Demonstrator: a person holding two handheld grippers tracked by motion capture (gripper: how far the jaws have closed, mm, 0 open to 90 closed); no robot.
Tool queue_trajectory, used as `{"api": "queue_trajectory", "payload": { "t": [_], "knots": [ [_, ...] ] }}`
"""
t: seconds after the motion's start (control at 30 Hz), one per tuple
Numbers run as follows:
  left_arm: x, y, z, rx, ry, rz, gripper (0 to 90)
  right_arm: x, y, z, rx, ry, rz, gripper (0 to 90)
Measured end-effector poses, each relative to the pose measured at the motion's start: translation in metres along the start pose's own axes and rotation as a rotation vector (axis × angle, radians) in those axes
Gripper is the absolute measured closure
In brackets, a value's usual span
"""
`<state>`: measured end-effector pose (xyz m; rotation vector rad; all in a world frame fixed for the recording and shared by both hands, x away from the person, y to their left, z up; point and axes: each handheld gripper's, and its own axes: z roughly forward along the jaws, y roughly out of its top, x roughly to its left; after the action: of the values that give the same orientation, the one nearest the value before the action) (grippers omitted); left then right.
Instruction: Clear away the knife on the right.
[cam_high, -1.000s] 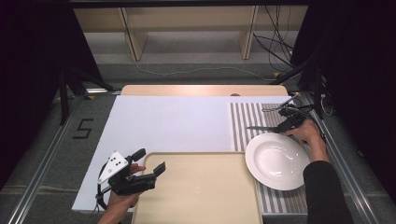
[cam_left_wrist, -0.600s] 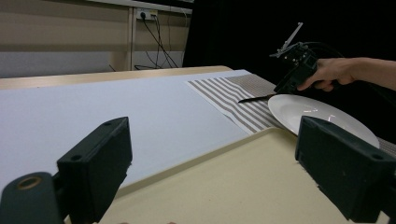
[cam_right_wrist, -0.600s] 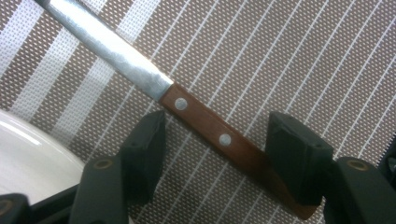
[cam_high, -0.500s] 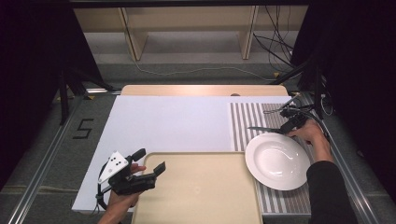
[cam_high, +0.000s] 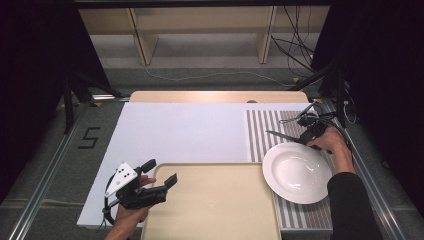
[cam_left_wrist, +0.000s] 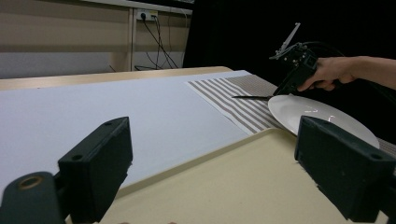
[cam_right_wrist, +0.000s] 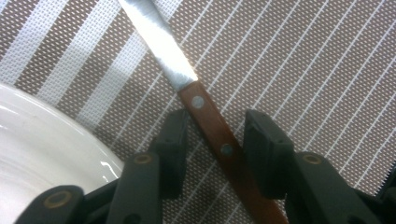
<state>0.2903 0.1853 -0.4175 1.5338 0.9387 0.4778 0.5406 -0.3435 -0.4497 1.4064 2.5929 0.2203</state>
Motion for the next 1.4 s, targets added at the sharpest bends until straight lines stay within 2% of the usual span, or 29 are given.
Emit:
{"api": "queue_trajectory", "payload": {
  "t": [0.07,0.17,0.47,0.6,0.77,0.87,1.0,1.07,1.2,1.33,1.4],
  "knots": [
    [0.0,0.0,0.0,-0.002,0.0,0.001,11.2,0.0,0.0,0.0,-0.001,0.008,0.006,64.7],
    [0.0,0.0,0.0,-0.001,0.002,0.001,11.3,0.002,0.001,0.0,0.006,0.028,-0.009,73.3],
    [0.0,0.0,0.0,-0.001,0.002,0.003,11.4,0.008,0.002,-0.001,0.011,0.003,-0.049,77.6],
    [0.001,0.0,0.0,0.0,0.003,0.003,11.5,0.01,0.002,-0.002,-0.011,-0.038,-0.094,77.8],
    [0.0,-0.001,0.001,-0.001,0.004,0.003,11.6,0.01,0.003,-0.011,-0.078,-0.098,-0.086,77.9],
    [0.0,-0.001,0.0,-0.002,0.005,0.0,11.6,0.008,0.003,-0.021,-0.135,-0.156,-0.076,77.9],
    [0.0,-0.001,0.001,0.004,0.006,0.001,11.7,0.005,0.001,-0.047,-0.285,-0.114,-0.02,78.0],
    [-0.001,-0.001,0.001,0.004,0.006,0.004,11.7,0.01,0.0,-0.057,-0.321,-0.1,-0.013,77.9],
    [-0.001,-0.001,0.001,0.009,0.009,0.006,11.8,0.022,-0.007,-0.07,-0.383,-0.052,0.029,77.9],
    [-0.001,-0.002,0.001,0.01,0.012,0.005,11.8,0.038,-0.018,-0.075,-0.451,0.017,0.033,77.9],
    [0.0,-0.002,0.001,0.012,0.015,0.005,11.8,0.048,-0.022,-0.079,-0.472,0.032,0.025,77.9]
  ]
}}
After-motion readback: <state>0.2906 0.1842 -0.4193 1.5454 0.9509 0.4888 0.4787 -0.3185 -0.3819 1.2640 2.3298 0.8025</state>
